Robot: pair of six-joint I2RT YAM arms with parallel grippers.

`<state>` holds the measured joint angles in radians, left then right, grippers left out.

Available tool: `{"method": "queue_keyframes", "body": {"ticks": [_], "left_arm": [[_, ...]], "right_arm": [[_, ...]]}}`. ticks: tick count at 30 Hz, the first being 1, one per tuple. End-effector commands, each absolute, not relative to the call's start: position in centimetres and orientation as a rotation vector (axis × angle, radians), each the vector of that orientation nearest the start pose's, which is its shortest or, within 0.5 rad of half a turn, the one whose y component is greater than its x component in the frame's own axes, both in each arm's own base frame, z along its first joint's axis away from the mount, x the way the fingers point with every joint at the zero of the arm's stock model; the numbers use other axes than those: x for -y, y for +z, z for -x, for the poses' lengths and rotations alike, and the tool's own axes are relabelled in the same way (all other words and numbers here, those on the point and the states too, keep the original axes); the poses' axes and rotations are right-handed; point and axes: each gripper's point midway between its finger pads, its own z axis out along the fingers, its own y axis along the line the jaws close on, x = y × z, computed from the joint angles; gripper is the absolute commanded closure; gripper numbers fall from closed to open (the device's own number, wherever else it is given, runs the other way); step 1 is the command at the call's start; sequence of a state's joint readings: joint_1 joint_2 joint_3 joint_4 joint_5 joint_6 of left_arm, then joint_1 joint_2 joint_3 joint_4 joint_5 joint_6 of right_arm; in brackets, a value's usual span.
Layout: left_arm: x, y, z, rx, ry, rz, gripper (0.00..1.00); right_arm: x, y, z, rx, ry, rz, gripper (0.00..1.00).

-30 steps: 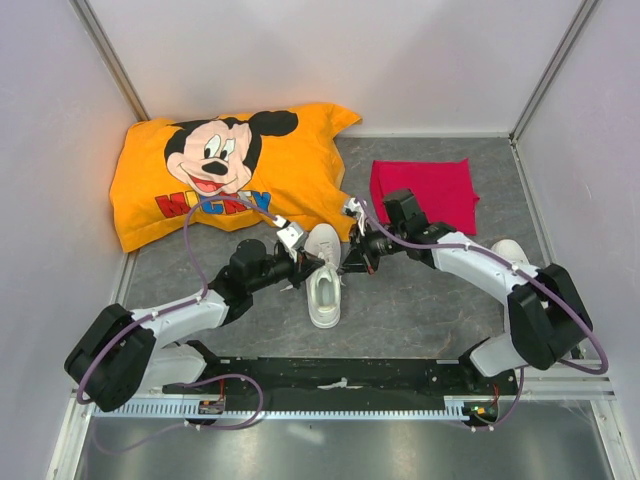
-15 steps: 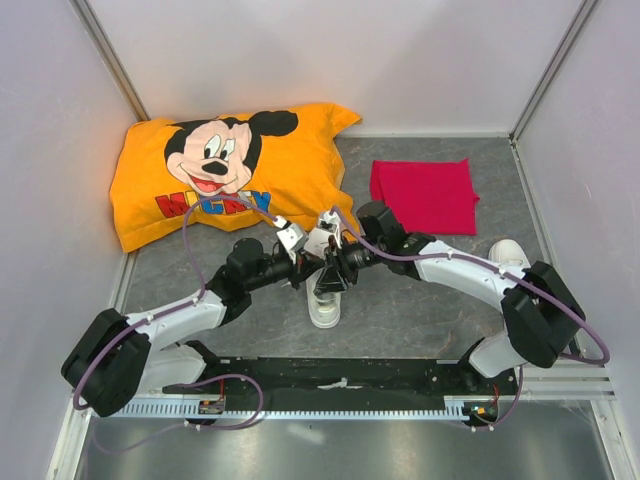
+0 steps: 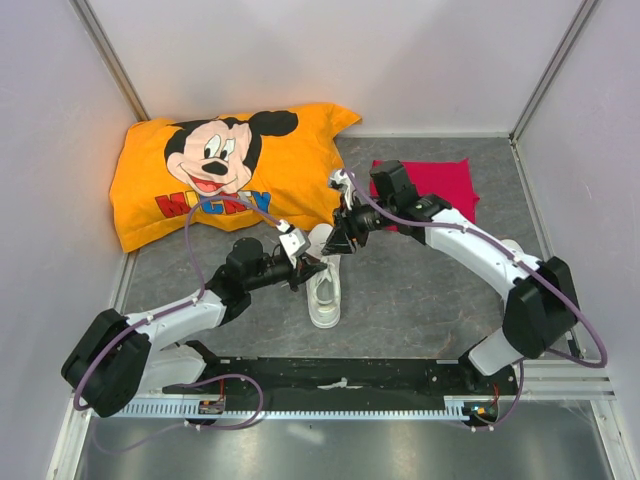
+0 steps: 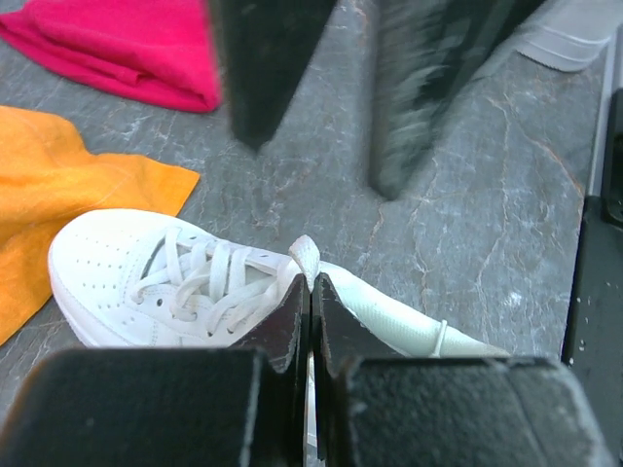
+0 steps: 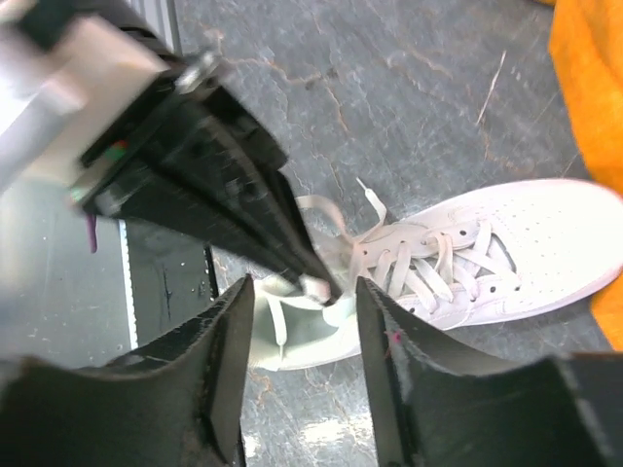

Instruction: Tie the shoes

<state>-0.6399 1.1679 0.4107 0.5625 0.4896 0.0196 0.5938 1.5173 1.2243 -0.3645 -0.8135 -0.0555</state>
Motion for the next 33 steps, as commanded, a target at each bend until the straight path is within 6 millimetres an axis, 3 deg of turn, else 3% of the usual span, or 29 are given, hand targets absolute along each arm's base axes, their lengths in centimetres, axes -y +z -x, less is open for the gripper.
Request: {"method": "queue_keyframes", "body": {"ticks": [1, 11, 15, 27, 28, 31, 32, 33], "left_arm": [[28.0, 16.1, -23.3, -1.475, -0.858, -1.011, 0.97], [27.9, 16.0, -23.5, -1.477, -0.833, -1.025, 0.97], [27.9, 15.8, -23.6, -1.48, -0.829, -1.034, 0.97], [28.1, 16.1, -23.8, -1.468, -0.82, -1.044, 0.97], [28.0, 16.1, -23.8, -1.468, -0.817, -1.045, 0.97], [28.0, 16.0, -23.7, -1.469, -0.819, -1.051, 0.97], [28.0, 16.1, -23.7, -1.47, -0.819, -1.053, 0.96], [28.0, 16.0, -23.7, -1.473, -0.816, -1.055, 0.94]], "right_arm": [[-32.8, 19.1, -25.8, -2.099, 1.226, 1.062, 0.48], [-33.3, 18.2, -25.4, -2.219, 1.311, 0.948, 0.49], [-33.7, 18.4, -25.0, -2.236, 1.374, 0.909, 0.56], [-33.8, 16.9, -24.2, -2.325, 1.397, 0.85, 0.61], [-33.8, 16.9, -24.2, -2.324, 1.389, 0.85, 0.64], [-33.8, 16.9, -24.3, -2.328, 1.378, 0.844, 0.86], [-33.7, 16.9, -24.4, -2.327, 1.375, 0.838, 1.0], [-33.7, 17.0, -24.4, -2.33, 1.375, 0.828, 1.0]]}}
